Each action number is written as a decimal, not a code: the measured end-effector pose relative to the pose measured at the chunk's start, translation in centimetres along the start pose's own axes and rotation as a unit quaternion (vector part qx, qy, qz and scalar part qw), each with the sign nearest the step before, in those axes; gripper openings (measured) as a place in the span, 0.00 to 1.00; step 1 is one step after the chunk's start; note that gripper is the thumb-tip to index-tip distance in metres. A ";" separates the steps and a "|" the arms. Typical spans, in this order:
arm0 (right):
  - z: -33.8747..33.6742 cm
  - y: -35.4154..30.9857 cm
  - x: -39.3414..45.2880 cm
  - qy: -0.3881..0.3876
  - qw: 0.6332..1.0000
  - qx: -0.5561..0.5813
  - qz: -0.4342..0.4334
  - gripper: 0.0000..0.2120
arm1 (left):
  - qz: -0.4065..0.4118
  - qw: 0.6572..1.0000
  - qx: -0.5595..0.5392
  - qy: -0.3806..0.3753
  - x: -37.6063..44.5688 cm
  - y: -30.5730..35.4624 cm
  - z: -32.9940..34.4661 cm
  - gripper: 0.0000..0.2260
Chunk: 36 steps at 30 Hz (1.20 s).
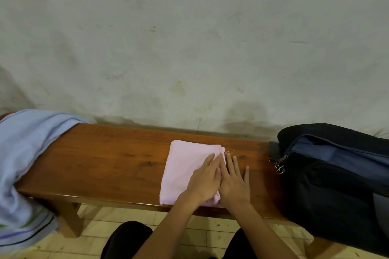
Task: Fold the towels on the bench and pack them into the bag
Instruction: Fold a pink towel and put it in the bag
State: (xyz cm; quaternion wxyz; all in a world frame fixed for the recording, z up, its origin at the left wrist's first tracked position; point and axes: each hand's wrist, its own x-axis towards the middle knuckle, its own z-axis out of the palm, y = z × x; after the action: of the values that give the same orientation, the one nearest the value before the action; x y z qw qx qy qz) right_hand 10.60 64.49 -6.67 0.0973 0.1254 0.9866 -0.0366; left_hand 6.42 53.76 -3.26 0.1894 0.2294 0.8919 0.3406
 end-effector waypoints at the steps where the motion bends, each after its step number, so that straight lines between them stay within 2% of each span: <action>1: -0.1 0.0 0.0 -0.005 1.000 -0.004 -0.002 0.40 | 0.009 1.000 -0.013 -0.001 -0.2 -0.1 -0.1 0.22; 5: 0.3 0.5 0.2 0.021 0.999 0.045 -0.005 0.38 | 0.001 0.986 -0.150 0.076 -1.5 -1.1 -1.2 0.16; 7: 0.4 0.6 -0.2 0.086 0.988 0.127 0.011 0.27 | 0.000 0.979 -0.164 0.119 -2.4 -2.2 -1.7 0.13; 10: -0.3 0.7 -1.5 0.196 0.940 0.269 0.077 0.13 | 0.013 0.977 -0.083 0.195 -3.5 -4.7 -2.2 0.15; 12: -0.8 0.4 -2.4 0.222 0.932 0.271 0.090 0.10 | 0.027 0.974 0.026 0.225 -3.7 -6.1 -2.3 0.23; 15: -1.2 -1.0 -2.9 0.174 0.946 0.258 0.091 0.16 | 0.013 0.965 0.128 0.227 -3.5 -7.1 -2.1 0.37; 18: -1.3 -2.2 -2.8 0.104 0.952 0.258 0.125 0.22 | -0.038 0.972 0.114 0.201 -3.4 -7.0 -1.6 0.42; 21: -1.4 -2.3 -2.7 0.087 0.958 0.238 0.137 0.23 | -0.058 0.972 0.165 0.160 -3.5 -6.9 -1.5 0.45; 25: -2.0 -2.2 -2.5 0.068 0.960 0.233 0.141 0.20 | -0.077 0.969 0.194 0.135 -3.5 -7.1 -1.4 0.43; 29: -2.1 -2.3 -2.2 0.035 0.963 0.227 0.143 0.18 | -0.100 0.966 0.210 0.112 -3.3 -6.9 -1.4 0.34; 32: -2.1 -2.7 -2.1 0.041 0.967 0.215 0.129 0.18 | -0.097 0.966 0.211 0.114 -3.5 -6.7 -1.5 0.37; 36: -2.0 -2.7 -2.6 0.058 0.956 0.258 0.124 0.17 | -0.081 0.963 0.239 0.099 -3.9 -6.6 -1.6 0.42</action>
State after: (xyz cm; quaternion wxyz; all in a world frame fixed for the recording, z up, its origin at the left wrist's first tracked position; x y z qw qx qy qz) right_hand 12.04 61.46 -4.03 0.0078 0.2691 0.9243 -0.2707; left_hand 6.97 46.44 -6.02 0.0669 0.1607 0.9772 0.1216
